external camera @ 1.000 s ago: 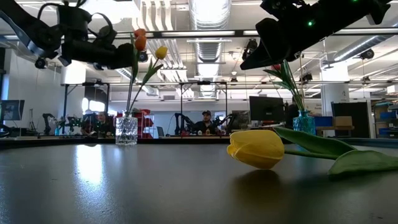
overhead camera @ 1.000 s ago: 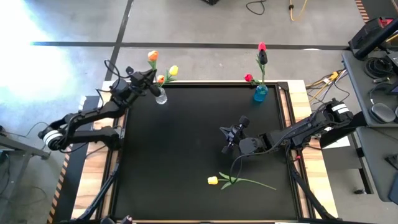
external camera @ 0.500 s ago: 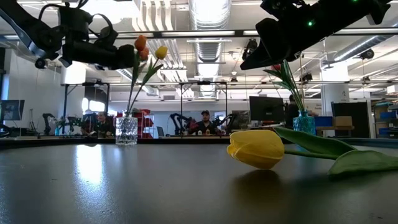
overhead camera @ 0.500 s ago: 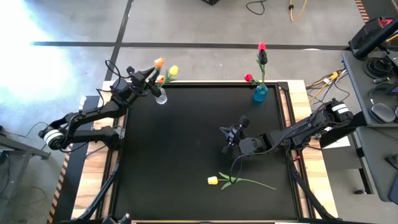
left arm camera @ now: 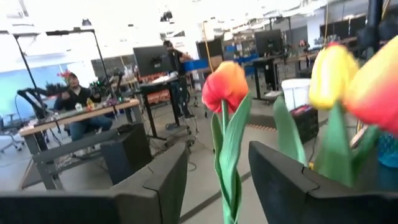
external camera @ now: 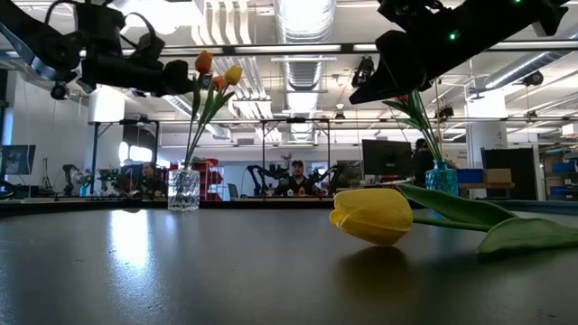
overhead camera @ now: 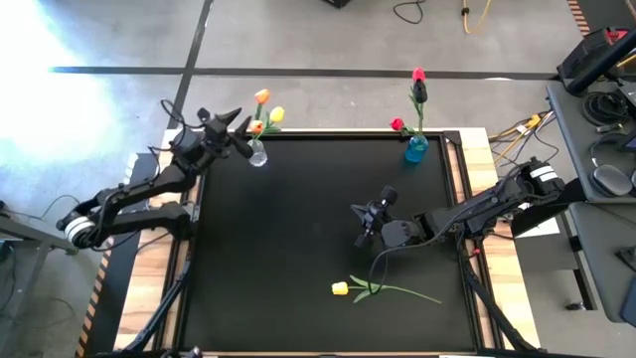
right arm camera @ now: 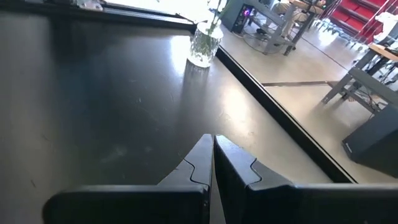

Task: Sort flowers into vase by color
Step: Put the yellow tulip into the transparent vase

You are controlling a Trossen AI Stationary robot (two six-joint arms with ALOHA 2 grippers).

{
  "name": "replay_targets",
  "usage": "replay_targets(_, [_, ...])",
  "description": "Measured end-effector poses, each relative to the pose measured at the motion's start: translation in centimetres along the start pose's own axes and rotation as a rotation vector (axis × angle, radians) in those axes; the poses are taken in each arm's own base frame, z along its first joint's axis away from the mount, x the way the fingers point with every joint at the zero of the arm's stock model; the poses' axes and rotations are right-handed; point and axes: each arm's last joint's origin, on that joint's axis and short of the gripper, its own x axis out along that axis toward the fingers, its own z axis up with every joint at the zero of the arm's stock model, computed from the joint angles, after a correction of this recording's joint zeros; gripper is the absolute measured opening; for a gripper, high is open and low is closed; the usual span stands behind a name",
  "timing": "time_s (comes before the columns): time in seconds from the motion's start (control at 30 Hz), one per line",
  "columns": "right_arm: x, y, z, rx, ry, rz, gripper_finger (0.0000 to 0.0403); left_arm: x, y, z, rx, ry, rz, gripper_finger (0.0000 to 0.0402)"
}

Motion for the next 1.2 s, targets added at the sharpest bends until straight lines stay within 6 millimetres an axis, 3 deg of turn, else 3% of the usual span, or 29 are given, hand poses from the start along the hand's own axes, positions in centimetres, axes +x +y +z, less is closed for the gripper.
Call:
replay_targets(0.23, [0.0,0.0,-0.3,0.023,0.021,0.007,0.0009,-2.9,-0.4,-0.3,-0.036,-0.070,-0.085,0.0155])
replay_targets(0.4, [-0.1,0.5,-0.4,0.070,0.063,0.191,0.0009,-4.7,-1.1,-0.8,-0.043,-0.127,-0.240,0.0155])
replay_targets(0.57, [-0.7,1.1,-0.4,0.063,0.219,0.315,0.0026,-5.8,-1.6,-1.0,-0.059,-0.167,-0.348,0.0155])
replay_targets(0.73, [-2.0,1.9,-1.3,0.035,0.311,0.366,0.0082,-6.2,-2.1,-1.2,-0.088,-0.145,-0.449,0.0155])
replay_targets(1.0, [-3.1,2.9,-1.7,0.257,0.431,0.468,0.0200,-6.2,-2.6,-1.9,-0.064,-0.094,-0.544,0.0154])
replay_targets(1.2, [-4.5,4.2,-2.3,0.276,0.507,0.548,0.0243,-6.0,-2.7,-2.4,-0.047,-0.064,-0.550,0.0154])
